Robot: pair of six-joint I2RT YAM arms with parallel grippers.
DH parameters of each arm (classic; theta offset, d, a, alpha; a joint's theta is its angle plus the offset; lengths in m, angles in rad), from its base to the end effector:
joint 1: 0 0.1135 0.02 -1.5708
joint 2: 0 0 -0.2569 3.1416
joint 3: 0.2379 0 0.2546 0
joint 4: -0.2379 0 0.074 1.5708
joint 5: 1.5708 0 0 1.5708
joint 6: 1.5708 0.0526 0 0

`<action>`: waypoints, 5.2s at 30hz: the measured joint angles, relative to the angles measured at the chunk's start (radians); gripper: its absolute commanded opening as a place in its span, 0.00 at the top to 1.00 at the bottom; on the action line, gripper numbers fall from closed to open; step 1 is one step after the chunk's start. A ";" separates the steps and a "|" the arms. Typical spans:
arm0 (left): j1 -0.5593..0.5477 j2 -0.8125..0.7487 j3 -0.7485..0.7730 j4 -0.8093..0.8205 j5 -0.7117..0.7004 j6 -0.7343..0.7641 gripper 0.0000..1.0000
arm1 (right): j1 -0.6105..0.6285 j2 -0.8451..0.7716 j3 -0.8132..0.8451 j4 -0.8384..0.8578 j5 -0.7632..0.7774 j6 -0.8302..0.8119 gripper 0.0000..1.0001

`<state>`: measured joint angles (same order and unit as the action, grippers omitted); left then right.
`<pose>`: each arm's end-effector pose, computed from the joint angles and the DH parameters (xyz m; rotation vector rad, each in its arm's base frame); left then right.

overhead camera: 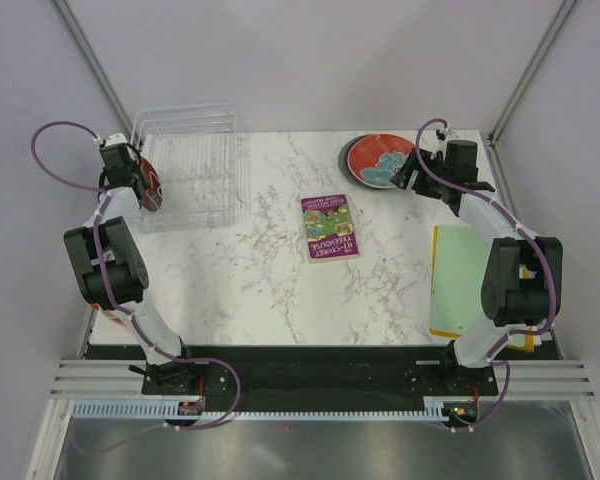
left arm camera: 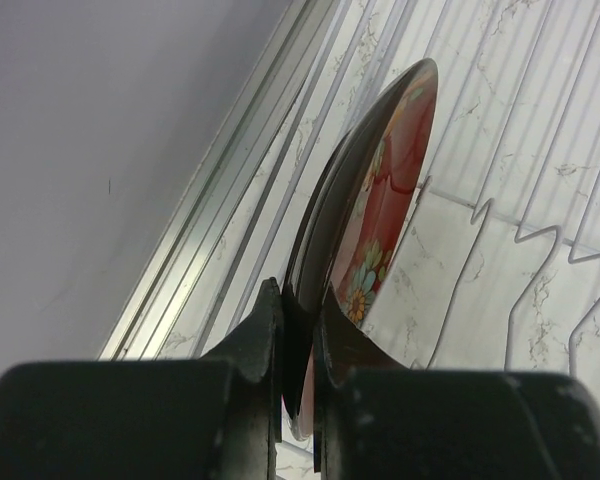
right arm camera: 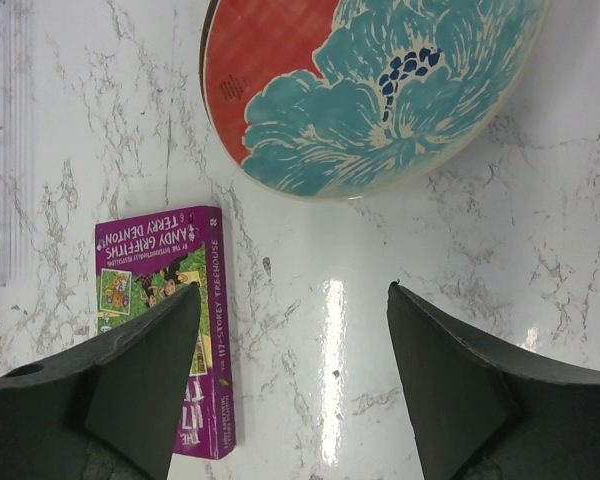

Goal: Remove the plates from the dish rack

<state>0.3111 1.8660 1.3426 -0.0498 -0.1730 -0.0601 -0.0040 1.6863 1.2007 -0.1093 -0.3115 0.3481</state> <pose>0.4206 0.1448 0.2194 -0.4966 2.0946 0.3316 0.3993 0.0145 0.2367 0.2024 2.1725 0.5340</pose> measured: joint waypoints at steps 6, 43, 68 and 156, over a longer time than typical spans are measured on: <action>-0.034 -0.016 -0.009 0.000 -0.061 0.040 0.98 | 0.000 0.000 0.000 0.002 -0.006 0.003 0.18; -0.337 -0.586 -0.312 0.035 0.639 -0.494 0.98 | 0.282 -0.175 0.030 0.124 -0.214 0.193 0.15; -0.583 -0.507 -0.419 0.388 0.769 -0.787 0.70 | 0.401 -0.145 -0.017 0.257 -0.289 0.314 1.00; -0.607 -1.048 -0.613 -0.034 0.146 -0.213 0.00 | 0.174 -0.312 -0.044 -0.033 0.277 -0.101 0.02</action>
<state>-0.2958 0.8185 0.7296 -0.0837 -0.0273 -0.2729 0.1703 1.3743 1.1568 -0.1425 -0.0349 0.2470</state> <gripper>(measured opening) 0.994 0.982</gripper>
